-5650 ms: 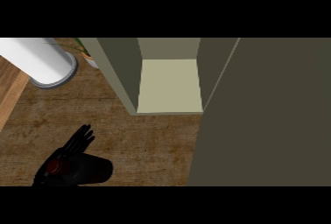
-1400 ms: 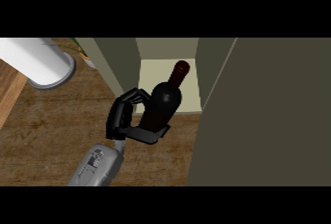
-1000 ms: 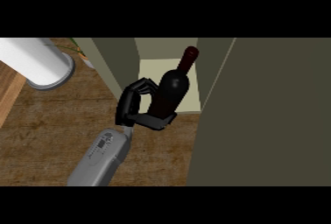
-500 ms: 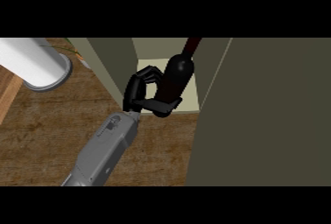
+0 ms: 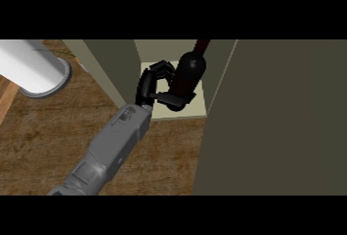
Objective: Pick up the wine, place it into the cabinet and close the cabinet
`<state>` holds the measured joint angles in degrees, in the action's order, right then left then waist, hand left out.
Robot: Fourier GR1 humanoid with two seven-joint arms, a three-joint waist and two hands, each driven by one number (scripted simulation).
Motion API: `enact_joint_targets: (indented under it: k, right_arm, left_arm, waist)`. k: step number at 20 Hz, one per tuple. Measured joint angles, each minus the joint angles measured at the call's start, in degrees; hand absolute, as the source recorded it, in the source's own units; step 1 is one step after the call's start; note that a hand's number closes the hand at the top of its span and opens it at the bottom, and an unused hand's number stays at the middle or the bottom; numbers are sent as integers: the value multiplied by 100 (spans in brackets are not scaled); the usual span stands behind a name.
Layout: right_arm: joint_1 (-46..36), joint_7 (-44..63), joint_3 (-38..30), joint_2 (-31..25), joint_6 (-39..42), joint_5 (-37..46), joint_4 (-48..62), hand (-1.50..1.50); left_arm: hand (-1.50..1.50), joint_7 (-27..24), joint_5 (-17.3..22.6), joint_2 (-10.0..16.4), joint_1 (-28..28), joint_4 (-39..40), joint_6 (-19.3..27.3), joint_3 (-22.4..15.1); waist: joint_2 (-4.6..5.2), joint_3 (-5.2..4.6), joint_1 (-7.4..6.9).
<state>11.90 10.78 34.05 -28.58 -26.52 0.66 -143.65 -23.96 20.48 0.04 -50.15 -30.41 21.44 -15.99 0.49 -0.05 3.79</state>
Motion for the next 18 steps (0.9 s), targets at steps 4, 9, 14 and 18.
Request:
enact_joint_targets:
  k: [4, 9, 14, 18]
  right_arm:
    - [54, -107, 4, 11, 85, -32, 18, -150]
    - [186, -262, 20, 4, 177, -69, 24, -150]
    - [278, -340, -31, -30, 255, -100, 29, -150]
    - [407, -542, -24, -21, 322, -125, 38, -150]
  left_arm:
    - [150, -10, 232, -2, -344, 507, 108, 78]
    - [150, -140, 471, -3, -618, 1046, 79, 338]
    - [150, -253, 520, 29, -940, 1533, 33, 572]
    - [150, -380, 548, 34, -1130, 1814, 170, 720]
  waist:
    - [32, 0, 87]
    - [60, -2, 144]
    - [84, -2, 162]
    - [102, 0, 223]
